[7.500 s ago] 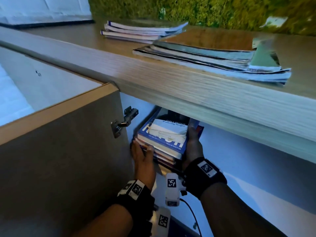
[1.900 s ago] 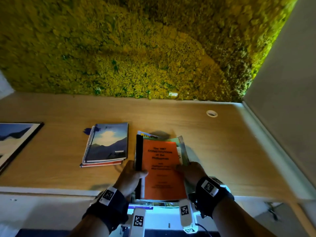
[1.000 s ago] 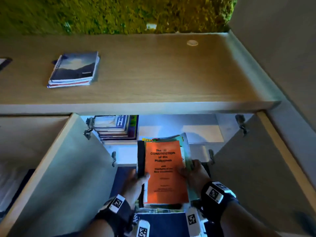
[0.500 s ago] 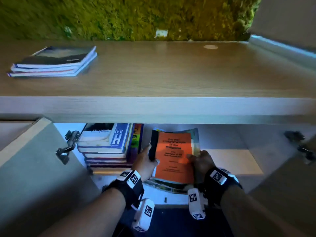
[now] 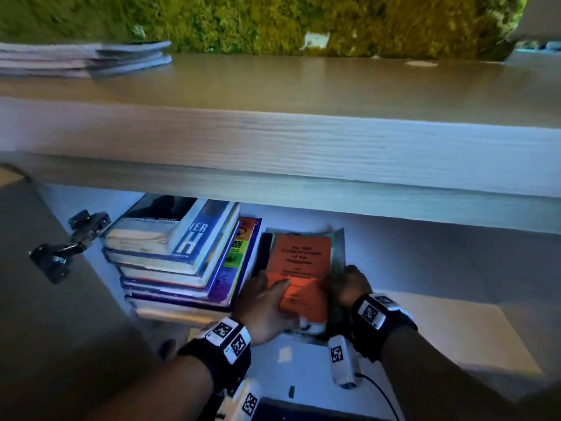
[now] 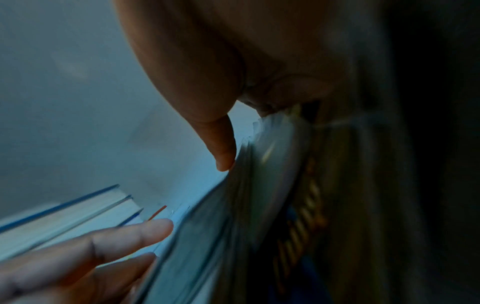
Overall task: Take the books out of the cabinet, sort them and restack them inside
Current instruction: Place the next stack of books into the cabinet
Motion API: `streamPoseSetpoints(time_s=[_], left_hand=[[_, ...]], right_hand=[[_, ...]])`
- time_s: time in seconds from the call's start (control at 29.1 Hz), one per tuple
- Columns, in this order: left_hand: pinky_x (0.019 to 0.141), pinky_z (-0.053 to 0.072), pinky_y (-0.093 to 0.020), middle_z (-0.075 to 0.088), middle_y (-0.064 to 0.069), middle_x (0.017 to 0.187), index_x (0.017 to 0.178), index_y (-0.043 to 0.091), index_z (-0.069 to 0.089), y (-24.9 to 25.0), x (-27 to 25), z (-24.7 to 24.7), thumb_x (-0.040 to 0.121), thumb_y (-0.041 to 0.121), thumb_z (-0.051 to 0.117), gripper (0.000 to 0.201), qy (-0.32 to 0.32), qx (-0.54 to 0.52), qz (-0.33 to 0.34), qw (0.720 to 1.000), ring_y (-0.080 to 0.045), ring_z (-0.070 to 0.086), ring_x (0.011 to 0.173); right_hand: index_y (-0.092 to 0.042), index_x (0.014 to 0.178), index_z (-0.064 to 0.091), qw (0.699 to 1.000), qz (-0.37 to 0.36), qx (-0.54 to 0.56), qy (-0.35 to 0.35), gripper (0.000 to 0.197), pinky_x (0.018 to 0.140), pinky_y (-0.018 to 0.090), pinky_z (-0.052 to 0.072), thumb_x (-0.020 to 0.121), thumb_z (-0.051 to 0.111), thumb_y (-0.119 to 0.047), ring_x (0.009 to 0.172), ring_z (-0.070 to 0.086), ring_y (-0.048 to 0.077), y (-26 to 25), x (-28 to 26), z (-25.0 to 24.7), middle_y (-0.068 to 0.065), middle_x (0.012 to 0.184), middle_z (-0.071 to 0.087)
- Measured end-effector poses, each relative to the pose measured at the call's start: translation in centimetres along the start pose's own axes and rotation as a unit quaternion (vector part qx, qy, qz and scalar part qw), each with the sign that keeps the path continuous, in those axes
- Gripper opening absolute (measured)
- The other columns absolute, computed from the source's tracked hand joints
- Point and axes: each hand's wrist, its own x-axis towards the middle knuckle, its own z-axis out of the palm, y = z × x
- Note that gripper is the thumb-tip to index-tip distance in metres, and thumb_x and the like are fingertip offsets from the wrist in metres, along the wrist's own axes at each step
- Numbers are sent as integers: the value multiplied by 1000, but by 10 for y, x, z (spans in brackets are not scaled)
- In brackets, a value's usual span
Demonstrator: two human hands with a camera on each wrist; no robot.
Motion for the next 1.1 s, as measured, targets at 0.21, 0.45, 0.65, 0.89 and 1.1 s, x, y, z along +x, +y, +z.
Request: streamPoseSetpoints(time_s=[0.21,0.45,0.65,0.89,1.1], left_hand=[[124,15,-47,-5,-21,166,158,37,16,-6,1,12,48,86,58,128,-64,91,-45,993,-41,1,153],[126,12,-47,-18,-17,166,159,34,11,-5,-5,12,69,71,71,115,-64,80,-54,993,-37,-9,154],[127,10,-42,-24,-13,165,160,34,7,-7,-12,19,72,75,67,114,-38,67,-57,995,-31,-15,154],[127,4,-43,-26,-16,163,160,27,2,3,-9,16,65,88,58,126,-47,86,-85,992,-31,-22,152],[125,17,-45,5,-17,166,149,25,36,3,-3,11,64,83,62,106,-30,101,-62,992,-35,3,153]], right_hand=[[-14,114,54,999,14,-41,-18,70,87,38,54,69,64,-67,103,63,33,-9,-8,-10,13,117,55],[-21,133,48,992,-24,-127,-4,77,99,47,51,78,56,-73,115,56,40,-13,-21,-10,11,121,41],[-24,130,50,970,-77,-231,25,62,95,47,48,88,47,-70,117,45,34,-18,-28,-8,5,127,41],[-25,97,67,971,-95,-218,-10,64,91,45,46,77,40,-79,108,52,30,-15,-24,-14,1,113,52],[-47,123,45,949,-143,-276,-55,48,101,57,42,85,33,-75,135,39,33,1,-28,-19,-3,137,41]])
